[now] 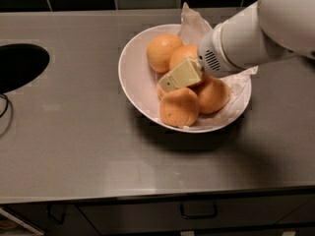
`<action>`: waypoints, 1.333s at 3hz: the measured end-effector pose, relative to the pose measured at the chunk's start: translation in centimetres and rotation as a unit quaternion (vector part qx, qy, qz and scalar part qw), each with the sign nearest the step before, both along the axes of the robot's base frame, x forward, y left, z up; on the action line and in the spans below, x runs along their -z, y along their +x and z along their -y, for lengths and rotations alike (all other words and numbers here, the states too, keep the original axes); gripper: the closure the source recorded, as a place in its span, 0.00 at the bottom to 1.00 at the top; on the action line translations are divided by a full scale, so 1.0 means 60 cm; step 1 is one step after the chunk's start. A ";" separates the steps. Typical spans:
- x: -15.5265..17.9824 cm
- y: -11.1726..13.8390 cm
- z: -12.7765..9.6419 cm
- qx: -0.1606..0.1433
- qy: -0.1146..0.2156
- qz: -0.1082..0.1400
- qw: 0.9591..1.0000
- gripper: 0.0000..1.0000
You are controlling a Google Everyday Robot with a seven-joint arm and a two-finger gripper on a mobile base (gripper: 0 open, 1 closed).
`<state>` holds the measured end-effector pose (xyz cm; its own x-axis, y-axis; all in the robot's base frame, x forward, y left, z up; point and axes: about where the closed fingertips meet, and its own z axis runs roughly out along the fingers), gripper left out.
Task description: Pick orange from white bowl
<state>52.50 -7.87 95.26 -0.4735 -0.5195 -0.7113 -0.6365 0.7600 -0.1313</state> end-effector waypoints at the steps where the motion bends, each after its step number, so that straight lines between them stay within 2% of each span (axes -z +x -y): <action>1: -0.001 0.009 -0.003 0.015 0.009 0.011 1.000 0.15; 2: 0.005 0.018 -0.003 0.031 0.018 0.020 0.999 0.18; 4: 0.020 0.029 -0.011 0.047 0.017 0.025 0.998 0.17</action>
Offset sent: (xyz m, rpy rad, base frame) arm 0.0194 -0.0001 -0.0102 0.0604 -0.0592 -0.1050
